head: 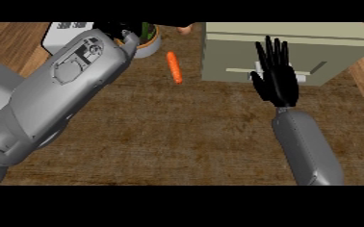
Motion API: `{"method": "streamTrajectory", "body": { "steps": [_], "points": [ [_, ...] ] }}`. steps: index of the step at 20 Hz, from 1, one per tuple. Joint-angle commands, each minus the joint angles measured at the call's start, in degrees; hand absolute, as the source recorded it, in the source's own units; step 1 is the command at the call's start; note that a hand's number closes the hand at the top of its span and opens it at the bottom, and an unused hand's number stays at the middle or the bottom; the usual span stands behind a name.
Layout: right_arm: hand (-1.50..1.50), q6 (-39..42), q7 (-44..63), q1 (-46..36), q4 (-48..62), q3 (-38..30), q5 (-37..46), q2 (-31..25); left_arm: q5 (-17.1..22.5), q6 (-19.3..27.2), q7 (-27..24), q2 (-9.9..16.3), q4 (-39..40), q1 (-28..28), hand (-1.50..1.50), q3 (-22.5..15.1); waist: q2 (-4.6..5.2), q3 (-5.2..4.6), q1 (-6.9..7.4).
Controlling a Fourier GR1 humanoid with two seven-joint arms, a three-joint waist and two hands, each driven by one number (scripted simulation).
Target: Pick up the can, place it into the drawer and close the drawer
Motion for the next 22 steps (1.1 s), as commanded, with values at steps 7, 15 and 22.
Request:
{"method": "streamTrajectory", "body": {
  "steps": [7, 15, 22],
  "points": [
    [-1.50, -8.84, 1.12, -15.58, 20.42, -5.21, 1.09, 0.07, -2.11, -1.18, 2.01, 5.46, -10.44, 8.88, -1.50, 0.80, 1.36, 0.52, 0.89],
    [-1.50, -8.22, 4.34, -25.06, 25.84, -6.52, 1.98, -2.60, -3.08, -1.42, 3.75, 6.90, -14.83, 12.07, -1.50, 0.88, 1.52, 0.52, 1.76],
    [-1.50, -7.22, 5.28, -31.11, 30.67, -7.87, 1.19, -4.24, -4.18, -1.69, 2.58, 6.79, -16.77, 14.68, -1.50, 0.97, 2.17, 0.54, 2.70]
  ]
}}
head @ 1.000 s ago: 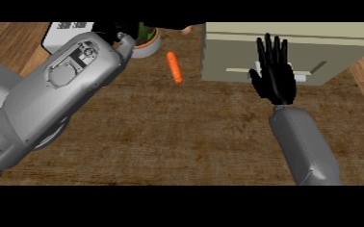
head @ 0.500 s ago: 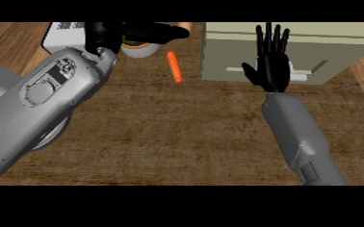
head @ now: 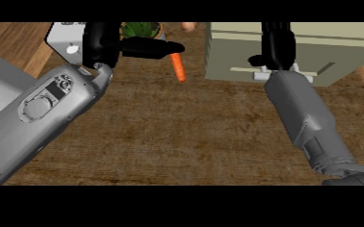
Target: Pick up the can, place it into the drawer and close the drawer
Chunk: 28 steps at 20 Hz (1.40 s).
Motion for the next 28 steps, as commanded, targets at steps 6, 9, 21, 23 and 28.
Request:
{"method": "streamTrajectory", "body": {
  "steps": [6, 9, 21, 23, 28],
  "points": [
    [-1.50, 4.63, -2.04, -10.35, 8.83, -3.07, -1.72, -3.30, -0.49, -2.20, -1.05, 2.26, -5.04, 4.70, -1.50, 1.12, 1.35, 0.14, 2.28],
    [-1.50, 4.20, -4.82, -10.60, 9.20, -4.19, -3.60, -0.81, -1.46, -2.10, -2.36, 2.35, -4.05, 5.70, -1.50, 1.53, 1.64, 0.17, 1.81],
    [-1.50, 11.26, -21.41, -12.07, 4.75, -17.89, -22.04, 3.51, -2.42, -0.95, -4.16, 1.16, -6.65, 11.58, -1.50, 1.36, 0.85, 0.22, 0.07],
    [-1.50, 13.00, -21.94, -12.99, 3.98, -20.64, -25.62, 5.47, -1.69, -2.88, -5.67, 2.96, -6.37, 13.52, -1.50, 2.80, 0.58, 0.14, -0.37],
    [-1.50, 20.42, -25.25, -13.59, 3.92, -25.97, -32.50, 2.96, -2.46, -2.28, -6.53, 2.59, -7.70, 16.37, -1.50, 3.34, 0.18, 0.08, -1.37]
  ]
}}
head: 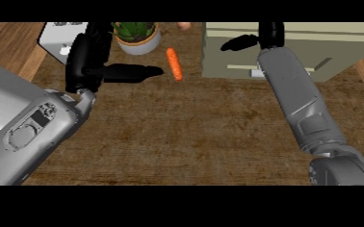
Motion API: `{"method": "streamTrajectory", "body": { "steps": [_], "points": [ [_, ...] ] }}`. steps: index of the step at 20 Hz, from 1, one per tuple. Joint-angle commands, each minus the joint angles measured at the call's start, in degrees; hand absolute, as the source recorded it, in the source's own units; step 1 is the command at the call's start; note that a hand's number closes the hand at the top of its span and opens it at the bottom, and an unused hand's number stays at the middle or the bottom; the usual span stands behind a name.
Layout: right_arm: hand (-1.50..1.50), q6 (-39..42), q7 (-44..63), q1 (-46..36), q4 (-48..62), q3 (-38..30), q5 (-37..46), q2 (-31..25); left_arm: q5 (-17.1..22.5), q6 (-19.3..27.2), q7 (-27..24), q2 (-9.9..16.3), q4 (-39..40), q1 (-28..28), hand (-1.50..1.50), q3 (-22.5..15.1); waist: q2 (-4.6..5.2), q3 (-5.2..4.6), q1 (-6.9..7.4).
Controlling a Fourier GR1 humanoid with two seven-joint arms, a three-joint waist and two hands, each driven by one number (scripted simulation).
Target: Pick up the can, place it into the drawer and close the drawer
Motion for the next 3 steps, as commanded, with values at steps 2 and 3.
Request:
{"method": "streamTrajectory", "body": {
  "steps": [2, 3],
  "points": [
    [-1.50, 1.18, -2.24, -1.92, -0.40, -5.16, -6.79, 0.88, -1.63, 0.29, -0.60, 1.30, -2.78, 3.10, -1.50, 0.76, -0.70, -0.26, 0.27],
    [-1.50, 1.63, 1.55, -5.81, 0.08, -4.68, -6.31, 1.15, -1.34, 0.74, 1.54, 0.51, -3.85, 2.24, -1.50, 0.42, -0.84, -0.28, 0.31]
  ]
}}
